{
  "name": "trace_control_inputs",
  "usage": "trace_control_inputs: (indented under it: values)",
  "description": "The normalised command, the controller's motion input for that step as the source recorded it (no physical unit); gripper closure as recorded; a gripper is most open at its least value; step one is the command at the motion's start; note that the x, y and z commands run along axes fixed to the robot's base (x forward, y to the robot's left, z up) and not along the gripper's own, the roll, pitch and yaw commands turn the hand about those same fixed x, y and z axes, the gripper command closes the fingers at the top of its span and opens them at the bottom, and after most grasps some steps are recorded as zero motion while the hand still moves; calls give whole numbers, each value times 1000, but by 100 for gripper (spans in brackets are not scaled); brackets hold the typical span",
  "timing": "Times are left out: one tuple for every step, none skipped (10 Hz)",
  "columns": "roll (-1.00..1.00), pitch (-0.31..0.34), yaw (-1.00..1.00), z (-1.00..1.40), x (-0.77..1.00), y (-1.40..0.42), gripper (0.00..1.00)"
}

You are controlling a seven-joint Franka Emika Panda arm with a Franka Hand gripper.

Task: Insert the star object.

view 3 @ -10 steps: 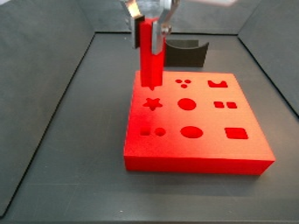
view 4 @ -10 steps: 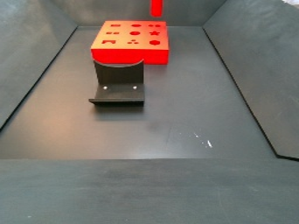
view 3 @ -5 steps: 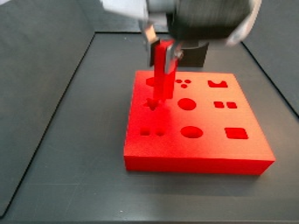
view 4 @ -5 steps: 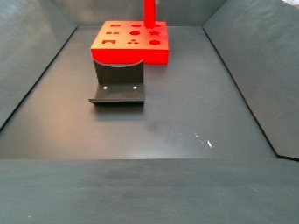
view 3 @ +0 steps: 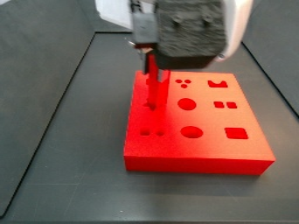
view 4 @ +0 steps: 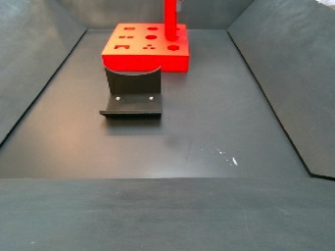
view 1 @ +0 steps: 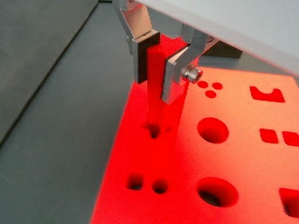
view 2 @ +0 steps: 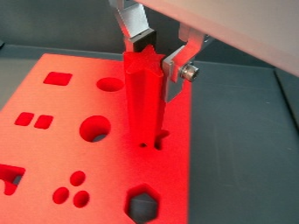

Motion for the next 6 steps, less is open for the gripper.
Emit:
trace_control_inputs:
  values:
    - [-180,-53,-109,29,-240,94,100]
    - [-144,-100,-163,-20,0,-51,100]
    - [-77,-93,-320,-80,77,-100,100]
    - [-44,-76,-446,-66,146,-66,100]
    - [0,-27,-331,-80,0,0,100]
    - [1,0,-220,-86,-69,0,100]
